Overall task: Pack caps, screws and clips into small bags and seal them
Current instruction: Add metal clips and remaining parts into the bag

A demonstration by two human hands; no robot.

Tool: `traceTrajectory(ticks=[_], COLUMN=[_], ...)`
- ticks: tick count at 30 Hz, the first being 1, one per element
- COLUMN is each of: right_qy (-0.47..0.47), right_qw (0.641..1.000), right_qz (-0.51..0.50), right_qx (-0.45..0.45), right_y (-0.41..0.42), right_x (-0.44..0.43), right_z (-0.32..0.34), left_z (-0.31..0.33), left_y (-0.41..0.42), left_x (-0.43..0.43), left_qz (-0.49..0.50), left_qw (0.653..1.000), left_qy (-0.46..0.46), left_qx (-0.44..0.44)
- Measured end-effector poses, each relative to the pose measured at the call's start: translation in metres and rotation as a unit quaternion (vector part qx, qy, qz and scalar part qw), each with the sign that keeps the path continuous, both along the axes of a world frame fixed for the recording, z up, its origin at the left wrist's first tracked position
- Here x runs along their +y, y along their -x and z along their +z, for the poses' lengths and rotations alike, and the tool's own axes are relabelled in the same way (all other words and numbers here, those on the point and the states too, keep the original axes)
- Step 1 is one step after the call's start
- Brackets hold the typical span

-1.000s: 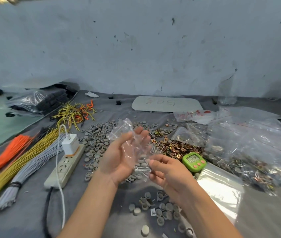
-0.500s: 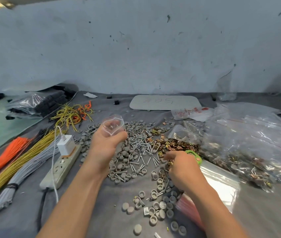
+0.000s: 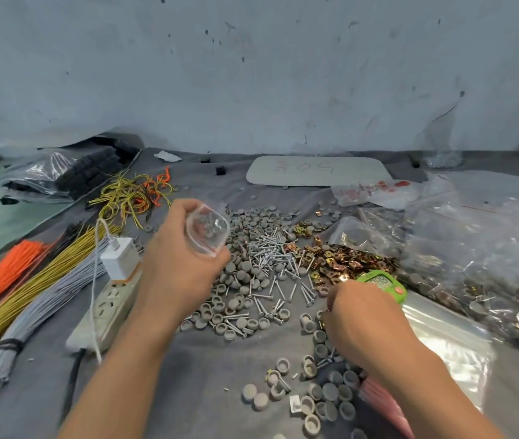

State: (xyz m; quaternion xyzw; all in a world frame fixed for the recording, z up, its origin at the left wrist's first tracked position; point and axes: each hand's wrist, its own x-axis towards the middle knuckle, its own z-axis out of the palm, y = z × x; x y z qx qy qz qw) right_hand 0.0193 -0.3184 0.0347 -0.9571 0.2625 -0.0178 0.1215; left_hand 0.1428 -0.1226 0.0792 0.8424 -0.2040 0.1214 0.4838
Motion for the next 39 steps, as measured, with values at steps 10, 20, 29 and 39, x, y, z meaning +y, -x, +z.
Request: traceTrajectory(ticks=[10,20,29,39], right_qy=[-0.032,-0.006,-0.093,-0.103], right_qw=[0.999,0.999,0.991,0.989], right_qz=[0.026,0.049,0.043,0.098], right_qx=[0.034,-0.015,-0.08,-0.035], right_y=[0.008,0.011,0.013,0.01], right_x=[0.005,0.016,0.01,0.019], right_z=[0.006,-0.009,-0.008,-0.009], left_z=[-0.039,-0.05,-0.045,-0.036], left_y=[0.023,0.022,0.019,0.027], left_x=[-0.044,-0.037,-0.03,-0.022], left_qz=[-0.072,-0.091,-0.096,-0.098], left_qw=[0.976,0.959,0.947,0.938], left_qy=[-0.202,-0.266,-0.306,-0.329], left_qx=[-0.042,-0.034,-0.013,-0.041])
